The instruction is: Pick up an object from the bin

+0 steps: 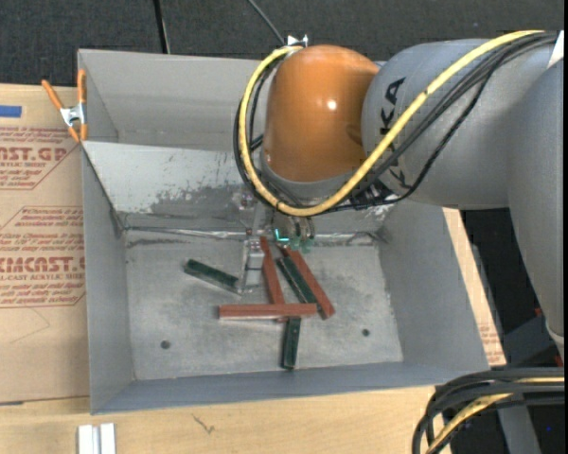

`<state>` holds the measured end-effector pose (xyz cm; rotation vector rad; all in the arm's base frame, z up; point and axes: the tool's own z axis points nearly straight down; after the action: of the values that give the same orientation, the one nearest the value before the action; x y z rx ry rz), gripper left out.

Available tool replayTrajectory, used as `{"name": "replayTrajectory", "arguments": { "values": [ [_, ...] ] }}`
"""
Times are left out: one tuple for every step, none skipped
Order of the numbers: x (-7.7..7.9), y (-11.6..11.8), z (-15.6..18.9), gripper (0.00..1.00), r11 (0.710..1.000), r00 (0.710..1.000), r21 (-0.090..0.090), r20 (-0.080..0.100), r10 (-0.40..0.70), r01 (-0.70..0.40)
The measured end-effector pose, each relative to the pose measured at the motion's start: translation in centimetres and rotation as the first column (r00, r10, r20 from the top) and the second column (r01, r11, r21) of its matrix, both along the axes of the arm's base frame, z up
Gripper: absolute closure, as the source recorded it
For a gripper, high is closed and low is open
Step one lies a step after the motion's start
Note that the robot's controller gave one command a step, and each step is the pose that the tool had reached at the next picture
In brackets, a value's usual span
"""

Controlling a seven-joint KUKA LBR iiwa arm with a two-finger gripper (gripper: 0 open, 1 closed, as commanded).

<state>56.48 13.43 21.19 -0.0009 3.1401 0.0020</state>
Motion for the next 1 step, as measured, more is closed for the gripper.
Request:
{"name": "replayTrajectory", "arguments": {
  "values": [
    [-0.26,-0.62,-2.43,0.0,1.0,1.0,0.003,0.012,0.019,-0.019]
  ]
}}
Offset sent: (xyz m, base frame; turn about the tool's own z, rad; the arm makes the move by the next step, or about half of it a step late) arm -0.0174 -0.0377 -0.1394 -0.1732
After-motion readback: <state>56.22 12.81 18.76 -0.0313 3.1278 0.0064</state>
